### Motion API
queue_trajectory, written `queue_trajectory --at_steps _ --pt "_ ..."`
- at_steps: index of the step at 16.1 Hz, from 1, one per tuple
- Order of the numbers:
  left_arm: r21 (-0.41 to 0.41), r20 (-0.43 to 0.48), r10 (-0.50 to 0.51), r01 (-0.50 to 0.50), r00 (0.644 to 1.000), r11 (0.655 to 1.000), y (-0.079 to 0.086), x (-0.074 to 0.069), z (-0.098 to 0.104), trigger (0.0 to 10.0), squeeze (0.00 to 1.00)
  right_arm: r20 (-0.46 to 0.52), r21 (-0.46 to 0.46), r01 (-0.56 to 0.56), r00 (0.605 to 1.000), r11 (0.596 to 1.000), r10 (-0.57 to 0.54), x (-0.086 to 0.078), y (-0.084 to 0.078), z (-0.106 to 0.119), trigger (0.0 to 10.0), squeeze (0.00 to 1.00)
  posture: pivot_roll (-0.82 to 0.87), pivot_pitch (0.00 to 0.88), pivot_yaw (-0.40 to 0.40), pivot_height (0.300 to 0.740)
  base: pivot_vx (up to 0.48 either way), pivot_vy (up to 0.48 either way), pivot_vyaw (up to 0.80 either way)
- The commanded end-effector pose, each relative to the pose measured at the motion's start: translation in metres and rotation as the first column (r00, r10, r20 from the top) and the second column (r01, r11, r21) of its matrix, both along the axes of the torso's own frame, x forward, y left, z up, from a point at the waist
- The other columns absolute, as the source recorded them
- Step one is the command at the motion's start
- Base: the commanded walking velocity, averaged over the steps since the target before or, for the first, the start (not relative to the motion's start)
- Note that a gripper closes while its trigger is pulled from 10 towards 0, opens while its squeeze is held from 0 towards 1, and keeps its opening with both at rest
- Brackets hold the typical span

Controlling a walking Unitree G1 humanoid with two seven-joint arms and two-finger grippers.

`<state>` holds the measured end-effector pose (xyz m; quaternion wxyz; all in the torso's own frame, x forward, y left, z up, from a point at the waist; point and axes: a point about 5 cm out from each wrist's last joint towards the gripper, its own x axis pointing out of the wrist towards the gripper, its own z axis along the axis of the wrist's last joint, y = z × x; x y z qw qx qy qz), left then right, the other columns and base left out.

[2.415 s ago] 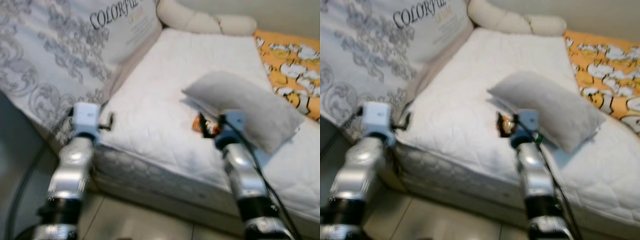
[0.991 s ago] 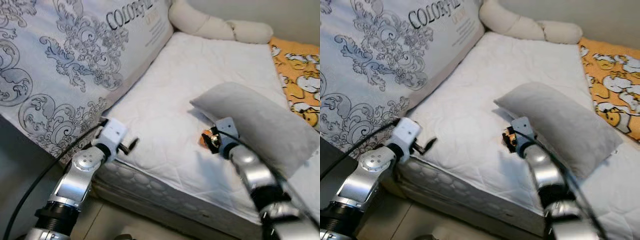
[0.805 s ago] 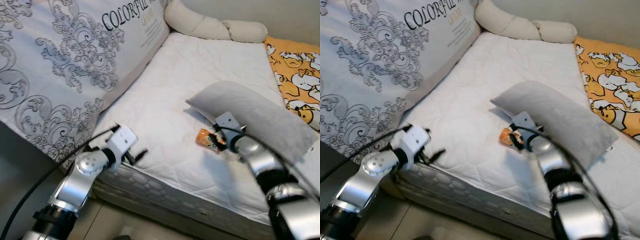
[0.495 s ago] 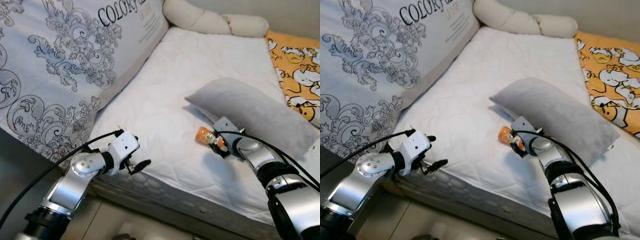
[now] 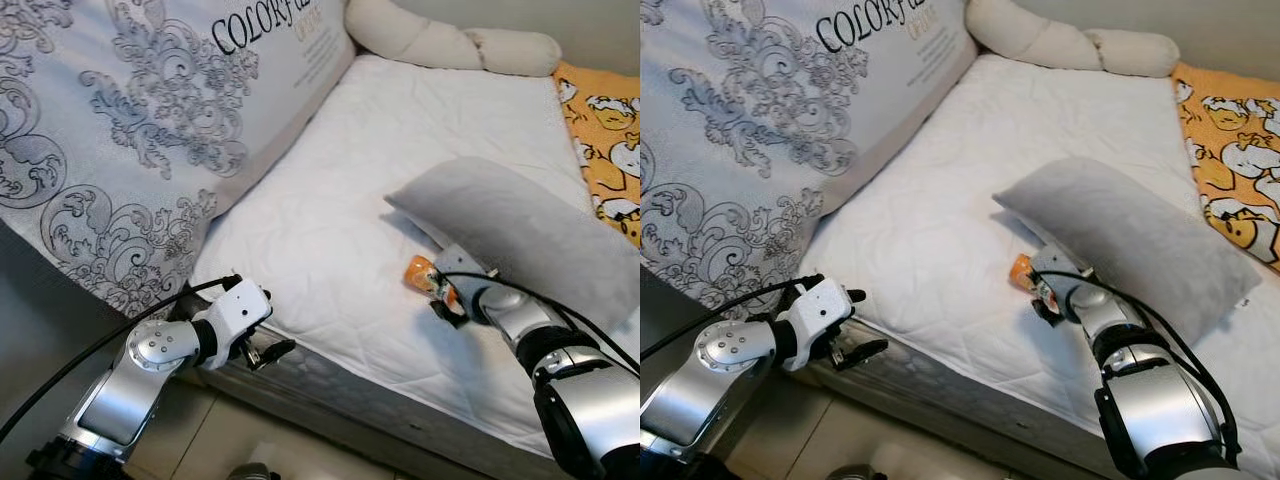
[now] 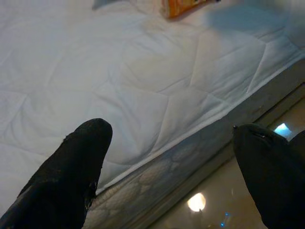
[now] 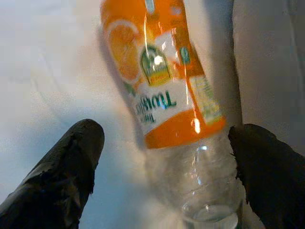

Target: Clean up the room

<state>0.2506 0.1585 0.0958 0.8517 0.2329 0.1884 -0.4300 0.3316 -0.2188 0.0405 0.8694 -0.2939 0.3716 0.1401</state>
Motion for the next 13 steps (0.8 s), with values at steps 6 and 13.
queue_trajectory --at_steps 6,13 --pt "-0.005 -0.002 -0.002 0.002 1.0 1.0 0.003 -0.009 0.009 10.0 0.72 0.018 -0.104 0.081 0.997 0.991 -0.08 -0.014 -0.023 -0.011 10.0 0.0 0.2 0.0 0.041 0.74 0.0 0.0 0.0" --pt "0.004 -0.019 -0.006 0.006 1.0 1.0 0.003 -0.011 0.01 10.0 0.72 -0.069 0.021 0.105 0.992 0.994 -0.103 -0.02 -0.018 -0.018 0.0 0.0 0.2 0.0 0.039 0.74 0.0 0.0 0.0"
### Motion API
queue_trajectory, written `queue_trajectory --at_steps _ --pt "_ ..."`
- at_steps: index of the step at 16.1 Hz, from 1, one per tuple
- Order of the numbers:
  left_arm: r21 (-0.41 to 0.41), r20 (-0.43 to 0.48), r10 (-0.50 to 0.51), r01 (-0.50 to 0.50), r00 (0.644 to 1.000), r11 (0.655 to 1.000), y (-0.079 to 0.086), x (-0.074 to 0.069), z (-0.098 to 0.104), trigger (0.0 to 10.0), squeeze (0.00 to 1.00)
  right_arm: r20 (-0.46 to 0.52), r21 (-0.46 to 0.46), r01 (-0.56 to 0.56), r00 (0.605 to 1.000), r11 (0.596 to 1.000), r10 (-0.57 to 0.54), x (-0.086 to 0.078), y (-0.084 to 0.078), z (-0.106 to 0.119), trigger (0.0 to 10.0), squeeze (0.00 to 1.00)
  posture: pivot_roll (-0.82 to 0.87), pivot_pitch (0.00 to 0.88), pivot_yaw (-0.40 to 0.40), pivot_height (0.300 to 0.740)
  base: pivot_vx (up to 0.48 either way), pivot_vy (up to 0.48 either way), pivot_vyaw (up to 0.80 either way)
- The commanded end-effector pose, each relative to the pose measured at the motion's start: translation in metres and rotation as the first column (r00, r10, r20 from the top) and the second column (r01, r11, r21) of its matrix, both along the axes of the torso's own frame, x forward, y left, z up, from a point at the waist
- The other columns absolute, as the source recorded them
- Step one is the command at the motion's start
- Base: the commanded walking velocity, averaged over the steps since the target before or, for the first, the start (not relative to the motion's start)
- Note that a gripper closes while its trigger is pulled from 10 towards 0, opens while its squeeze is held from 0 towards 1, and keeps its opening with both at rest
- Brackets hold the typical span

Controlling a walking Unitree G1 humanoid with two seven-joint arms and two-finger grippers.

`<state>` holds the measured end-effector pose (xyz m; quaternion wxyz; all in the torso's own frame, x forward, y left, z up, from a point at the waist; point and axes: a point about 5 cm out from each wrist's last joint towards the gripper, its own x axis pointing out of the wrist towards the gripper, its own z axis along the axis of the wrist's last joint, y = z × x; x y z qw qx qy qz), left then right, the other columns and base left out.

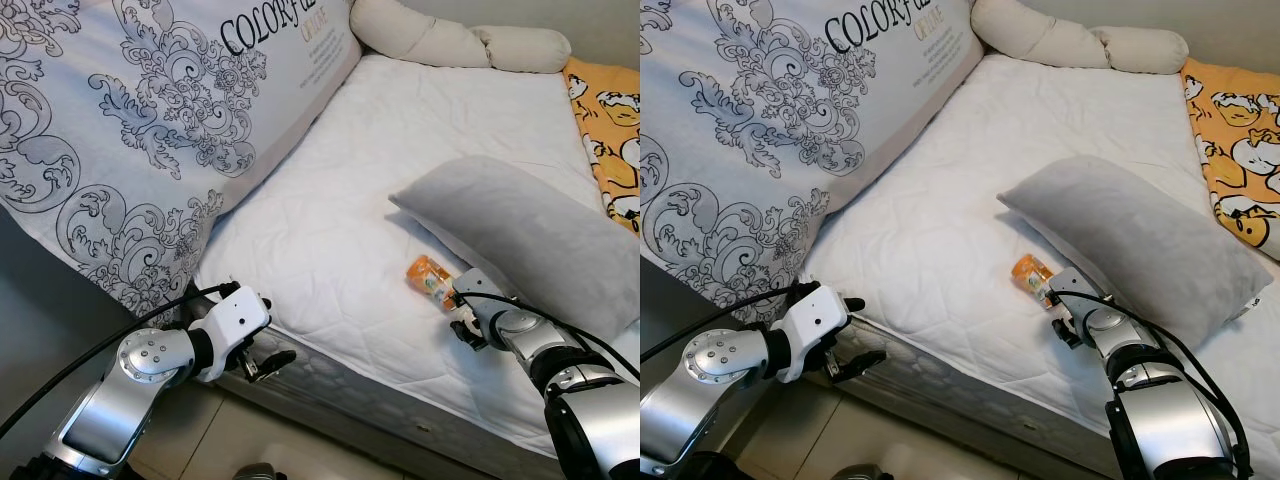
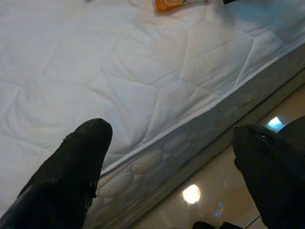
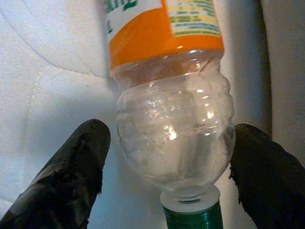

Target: Clean up the room

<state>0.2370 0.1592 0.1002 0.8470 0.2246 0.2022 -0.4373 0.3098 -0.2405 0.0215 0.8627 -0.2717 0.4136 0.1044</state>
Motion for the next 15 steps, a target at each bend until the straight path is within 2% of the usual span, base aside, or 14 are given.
queue_trajectory --at_steps 1,6,8,10,14,15 --pt "0.006 0.017 -0.002 0.002 1.0 1.0 0.001 0.003 0.006 10.0 0.72 -0.008 0.033 0.001 1.0 0.999 0.0 0.002 0.004 0.001 0.0 0.0 0.2 0.0 0.038 0.74 0.0 0.0 0.0" --pt "0.009 0.007 -0.023 0.023 1.0 1.0 -0.002 0.008 0.006 10.0 0.72 -0.012 0.059 0.039 0.999 0.997 -0.038 0.0 0.003 -0.001 0.0 0.0 0.2 0.0 0.03 0.74 0.0 0.0 0.0" --pt "0.009 0.013 -0.019 0.019 1.0 1.0 -0.003 0.01 0.007 10.0 0.72 -0.001 0.103 0.066 0.998 0.993 -0.066 0.0 0.005 -0.001 0.0 0.0 0.2 0.0 0.027 0.74 0.0 0.0 0.0" --pt "-0.006 0.026 0.012 -0.012 1.0 1.0 -0.003 0.015 0.005 10.0 0.71 0.032 0.184 0.071 0.996 0.98 -0.078 0.003 0.011 0.001 0.0 0.0 0.17 0.0 0.027 0.74 0.0 0.0 0.0" --pt "-0.036 0.041 0.043 -0.041 0.998 0.999 -0.007 0.023 0.004 10.0 0.71 0.059 0.237 0.083 0.993 0.968 -0.1 0.002 0.011 0.0 0.0 0.0 0.13 0.0 0.025 0.74 0.0 0.0 0.0" --pt "-0.056 0.045 0.058 -0.056 0.997 0.997 -0.009 0.026 0.004 10.0 0.51 0.081 0.285 0.098 0.989 0.953 -0.126 0.002 0.014 -0.001 0.0 0.0 0.12 0.0 0.022 0.74 0.0 0.0 0.0"
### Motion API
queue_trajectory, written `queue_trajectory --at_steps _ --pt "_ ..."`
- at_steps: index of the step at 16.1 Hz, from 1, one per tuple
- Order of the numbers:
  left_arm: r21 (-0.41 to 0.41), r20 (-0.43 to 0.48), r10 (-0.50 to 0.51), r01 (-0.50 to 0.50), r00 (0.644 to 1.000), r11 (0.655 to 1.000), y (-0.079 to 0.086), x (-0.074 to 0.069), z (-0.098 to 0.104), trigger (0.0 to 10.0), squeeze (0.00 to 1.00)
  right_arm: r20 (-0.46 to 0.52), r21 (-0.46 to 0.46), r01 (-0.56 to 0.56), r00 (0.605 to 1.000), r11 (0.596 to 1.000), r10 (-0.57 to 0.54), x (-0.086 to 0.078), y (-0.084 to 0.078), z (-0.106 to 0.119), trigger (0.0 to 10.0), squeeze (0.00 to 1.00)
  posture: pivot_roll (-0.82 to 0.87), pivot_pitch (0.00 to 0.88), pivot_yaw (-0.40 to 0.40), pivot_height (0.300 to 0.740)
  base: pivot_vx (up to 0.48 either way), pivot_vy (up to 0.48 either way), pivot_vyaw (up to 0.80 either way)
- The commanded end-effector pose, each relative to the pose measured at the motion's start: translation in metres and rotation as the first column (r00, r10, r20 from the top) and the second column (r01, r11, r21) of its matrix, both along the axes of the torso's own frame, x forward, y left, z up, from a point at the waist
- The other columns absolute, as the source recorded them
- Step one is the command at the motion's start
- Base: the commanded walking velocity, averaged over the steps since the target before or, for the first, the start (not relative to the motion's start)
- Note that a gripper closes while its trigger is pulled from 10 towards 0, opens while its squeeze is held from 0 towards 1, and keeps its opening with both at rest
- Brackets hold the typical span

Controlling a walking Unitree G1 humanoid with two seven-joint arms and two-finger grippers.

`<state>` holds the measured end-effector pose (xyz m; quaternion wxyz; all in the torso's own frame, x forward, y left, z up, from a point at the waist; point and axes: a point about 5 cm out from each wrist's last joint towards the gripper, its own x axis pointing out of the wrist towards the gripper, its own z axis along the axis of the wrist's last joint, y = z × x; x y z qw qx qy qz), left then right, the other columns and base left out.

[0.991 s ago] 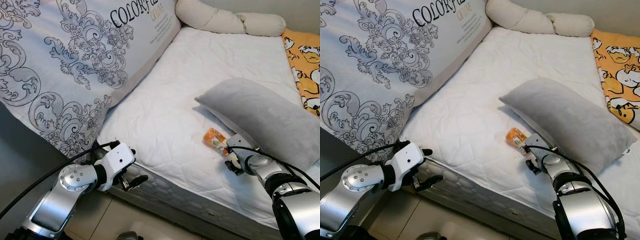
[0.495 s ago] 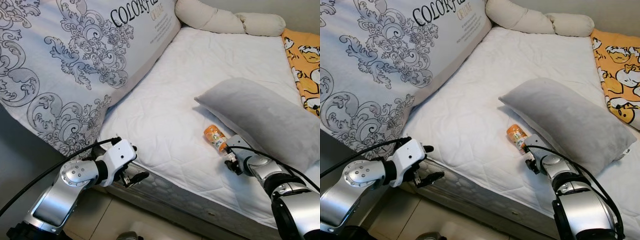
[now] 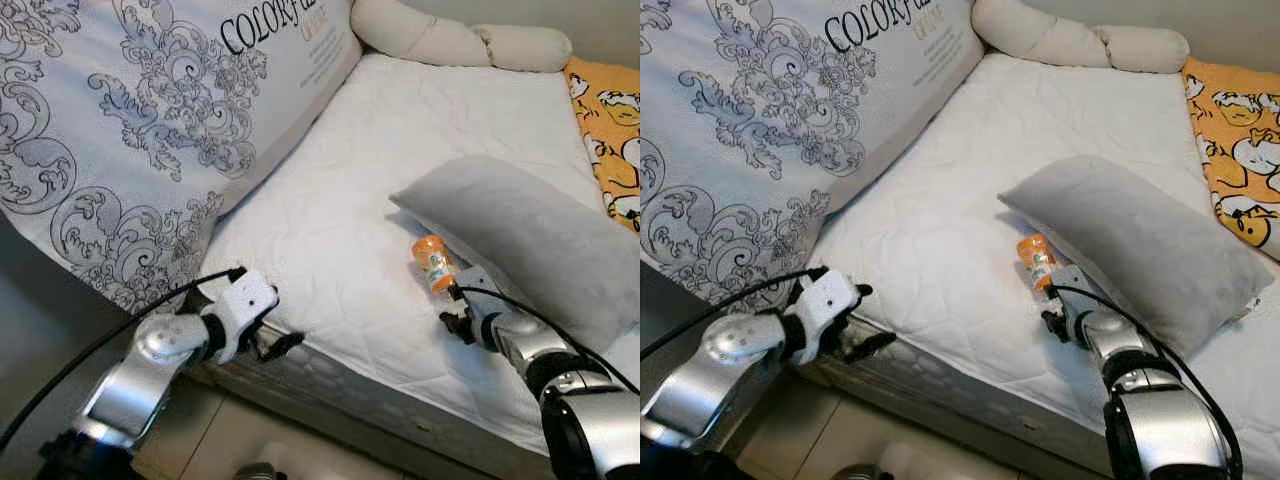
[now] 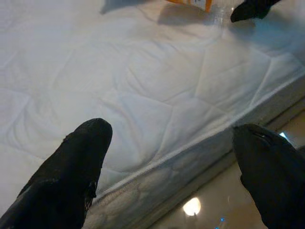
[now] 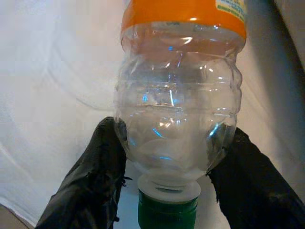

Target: Clean up the room

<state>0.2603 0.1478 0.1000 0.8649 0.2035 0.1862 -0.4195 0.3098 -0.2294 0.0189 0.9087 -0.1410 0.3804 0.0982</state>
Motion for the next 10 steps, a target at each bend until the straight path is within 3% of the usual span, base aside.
queue_trajectory --at_steps 1,2,3,6,9,10 --pt "-0.013 0.02 0.021 -0.021 1.0 1.0 0.001 0.004 0.004 10.0 0.24 0.046 0.058 0.017 0.999 0.998 -0.02 0.002 0.005 0.002 0.0 0.0 0.12 0.0 0.023 0.74 0.0 0.0 0.0" --pt "-0.019 0.026 0.029 -0.029 0.999 0.999 0.0 0.005 0.002 10.0 0.0 0.086 0.13 0.036 0.995 0.991 -0.048 0.004 0.012 0.002 0.0 0.0 0.1 0.0 0.023 0.74 0.0 0.0 0.0" --pt "-0.016 0.037 0.044 -0.043 0.998 0.999 -0.001 0.005 0.0 10.0 0.0 0.117 0.185 0.045 0.991 0.982 -0.067 0.005 0.017 0.003 0.0 0.0 0.09 0.0 0.025 0.74 0.0 0.0 0.0" --pt "-0.013 0.052 0.214 -0.213 0.975 0.977 0.009 0.009 -0.01 10.0 0.0 0.217 0.336 0.024 0.971 0.942 -0.102 0.011 0.041 0.012 0.0 0.0 0.07 0.0 0.043 0.74 0.0 0.0 0.0" --pt "-0.078 0.03 0.399 -0.396 0.916 0.915 0.016 0.008 -0.018 10.0 0.0 0.397 0.465 -0.083 0.91 0.881 -0.123 0.012 0.076 0.036 0.0 0.0 0.05 0.0 0.05 0.74 0.0 0.0 0.0" --pt "-0.101 0.03 0.436 -0.431 0.899 0.897 0.018 0.009 -0.017 10.0 0.0 0.412 0.493 -0.08 0.899 0.867 -0.151 0.011 0.08 0.039 10.0 0.0 0.05 0.0 0.051 0.74 0.0 0.0 0.0"
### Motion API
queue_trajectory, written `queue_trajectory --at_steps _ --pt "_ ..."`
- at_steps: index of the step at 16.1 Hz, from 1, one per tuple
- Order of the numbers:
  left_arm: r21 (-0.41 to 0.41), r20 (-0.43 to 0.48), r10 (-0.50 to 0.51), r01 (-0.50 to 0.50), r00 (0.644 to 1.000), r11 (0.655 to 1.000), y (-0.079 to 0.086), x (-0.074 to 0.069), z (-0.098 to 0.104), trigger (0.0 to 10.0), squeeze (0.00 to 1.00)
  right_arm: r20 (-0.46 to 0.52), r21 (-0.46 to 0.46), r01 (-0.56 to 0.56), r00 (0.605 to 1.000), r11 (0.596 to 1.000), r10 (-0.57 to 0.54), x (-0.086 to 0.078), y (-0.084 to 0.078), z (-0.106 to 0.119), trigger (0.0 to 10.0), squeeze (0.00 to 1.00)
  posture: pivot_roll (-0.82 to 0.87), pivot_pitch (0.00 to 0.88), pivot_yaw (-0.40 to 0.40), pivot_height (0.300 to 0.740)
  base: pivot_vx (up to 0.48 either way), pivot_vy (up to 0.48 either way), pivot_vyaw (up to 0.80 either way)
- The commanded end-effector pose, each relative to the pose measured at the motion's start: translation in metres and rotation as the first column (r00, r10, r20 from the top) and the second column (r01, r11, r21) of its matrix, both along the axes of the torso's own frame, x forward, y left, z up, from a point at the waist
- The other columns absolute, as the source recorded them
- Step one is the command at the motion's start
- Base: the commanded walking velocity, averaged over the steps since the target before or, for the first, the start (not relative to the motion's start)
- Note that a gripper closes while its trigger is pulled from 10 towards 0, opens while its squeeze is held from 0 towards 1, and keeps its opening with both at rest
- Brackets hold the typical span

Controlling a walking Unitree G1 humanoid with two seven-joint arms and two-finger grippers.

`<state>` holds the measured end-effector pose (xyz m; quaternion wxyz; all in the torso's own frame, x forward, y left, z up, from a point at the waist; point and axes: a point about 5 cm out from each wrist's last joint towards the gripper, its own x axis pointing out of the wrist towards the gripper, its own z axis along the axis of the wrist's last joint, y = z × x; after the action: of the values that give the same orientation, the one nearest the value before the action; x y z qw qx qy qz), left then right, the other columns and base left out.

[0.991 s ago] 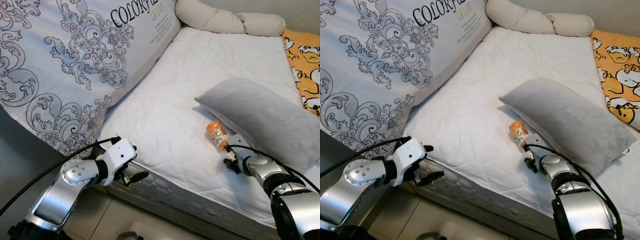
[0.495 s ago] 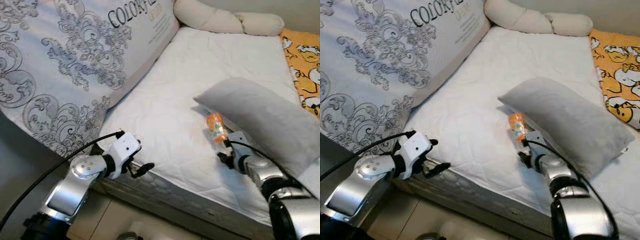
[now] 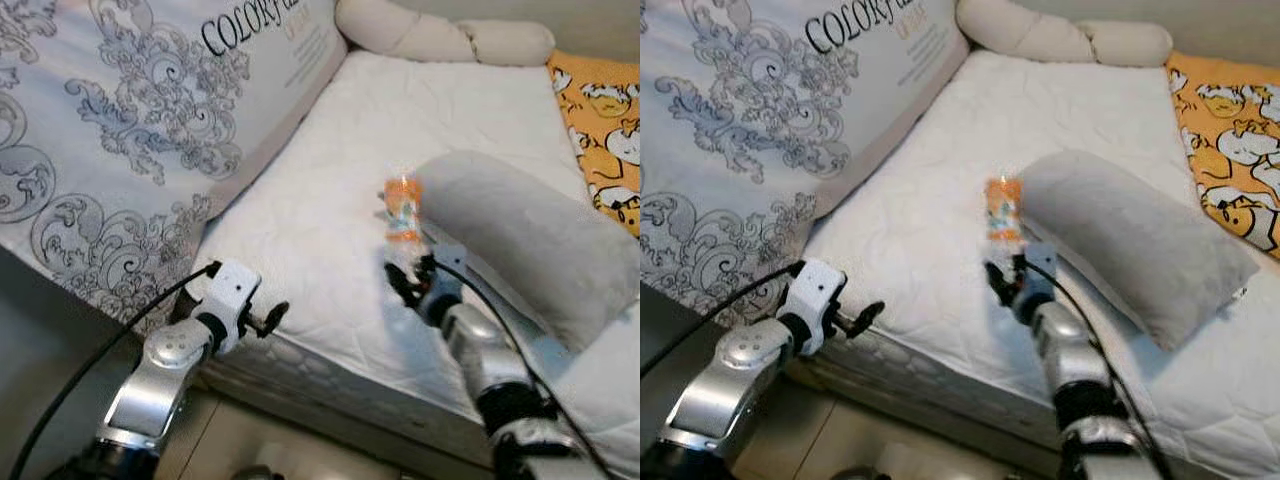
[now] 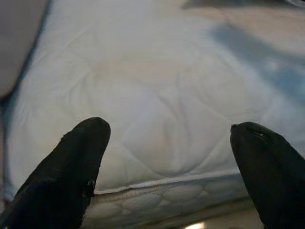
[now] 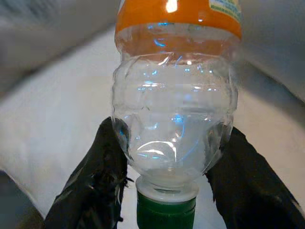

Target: Clean up the room

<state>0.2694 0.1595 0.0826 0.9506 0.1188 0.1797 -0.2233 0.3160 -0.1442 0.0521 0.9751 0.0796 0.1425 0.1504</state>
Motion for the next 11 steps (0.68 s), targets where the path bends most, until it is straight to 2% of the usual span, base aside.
queue_trajectory --at_steps 1,4,6,9,11 --pt "-0.018 0.023 0.118 -0.118 0.993 0.993 0.013 0.004 0.002 10.0 0.0 0.071 -0.009 -0.004 0.997 1.0 0.005 -0.001 0.004 0.011 10.0 0.0 0.05 0.0 0.049 0.74 0.0 0.0 0.0" --pt "0.003 0.11 0.213 -0.215 0.971 0.977 0.024 0.011 0.011 10.0 0.0 0.099 0.026 0.001 0.995 1.0 -0.003 -0.011 0.016 0.015 10.0 0.0 0.06 0.0 0.04 0.74 0.0 0.0 0.8" --pt "-0.012 0.126 0.233 -0.234 0.964 0.972 0.025 0.012 0.014 10.0 0.0 0.08 0.042 0.016 0.997 0.999 -0.019 -0.017 0.019 0.013 10.0 0.0 0.06 0.0 0.047 0.74 0.0 0.0 0.8" --pt "-0.032 0.123 0.24 -0.238 0.963 0.971 0.021 0.012 0.012 10.0 0.0 0.077 -0.028 0.083 0.994 0.996 -0.081 -0.024 0.008 0.01 10.0 0.0 0.04 0.0 0.045 0.74 0.0 0.0 0.8" --pt "-0.06 0.105 0.27 -0.265 0.957 0.962 0.022 0.015 0.01 10.0 0.0 0.076 -0.024 0.108 0.991 0.994 -0.106 -0.027 0.003 0.009 10.0 0.0 0.03 0.0 0.055 0.74 0.0 0.0 0.8"
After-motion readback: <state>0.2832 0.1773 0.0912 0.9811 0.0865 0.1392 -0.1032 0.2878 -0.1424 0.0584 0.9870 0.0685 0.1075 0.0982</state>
